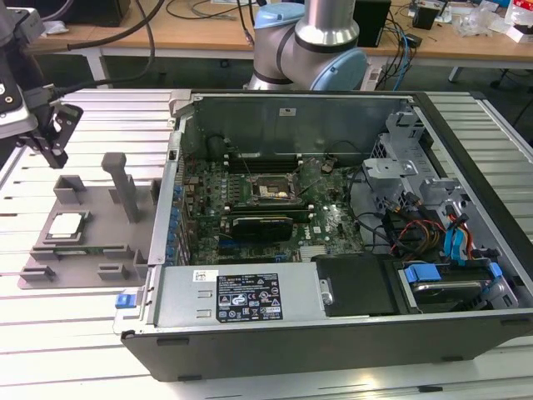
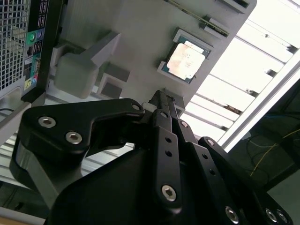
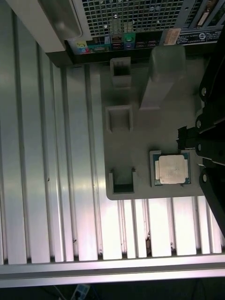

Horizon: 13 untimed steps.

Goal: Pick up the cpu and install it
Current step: 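Pick up the cpu and move it towards the insertion slot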

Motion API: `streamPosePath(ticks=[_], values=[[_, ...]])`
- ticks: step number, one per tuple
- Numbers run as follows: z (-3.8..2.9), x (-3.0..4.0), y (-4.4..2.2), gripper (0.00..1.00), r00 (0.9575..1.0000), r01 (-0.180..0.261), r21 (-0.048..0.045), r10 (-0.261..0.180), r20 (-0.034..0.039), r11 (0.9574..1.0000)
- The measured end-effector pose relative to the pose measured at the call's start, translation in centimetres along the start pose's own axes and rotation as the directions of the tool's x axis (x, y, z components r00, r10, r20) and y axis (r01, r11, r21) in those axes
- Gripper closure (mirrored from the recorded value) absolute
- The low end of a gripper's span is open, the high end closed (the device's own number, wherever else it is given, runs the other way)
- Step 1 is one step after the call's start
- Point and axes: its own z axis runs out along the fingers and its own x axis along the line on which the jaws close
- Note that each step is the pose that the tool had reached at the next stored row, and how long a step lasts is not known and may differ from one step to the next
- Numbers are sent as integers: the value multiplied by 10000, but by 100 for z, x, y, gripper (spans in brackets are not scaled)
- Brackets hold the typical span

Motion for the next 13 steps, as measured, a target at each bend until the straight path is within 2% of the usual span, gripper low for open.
streamPosePath(ticks=[13], values=[[74,32,-6,89,10000,0,0,0,1,10000]])
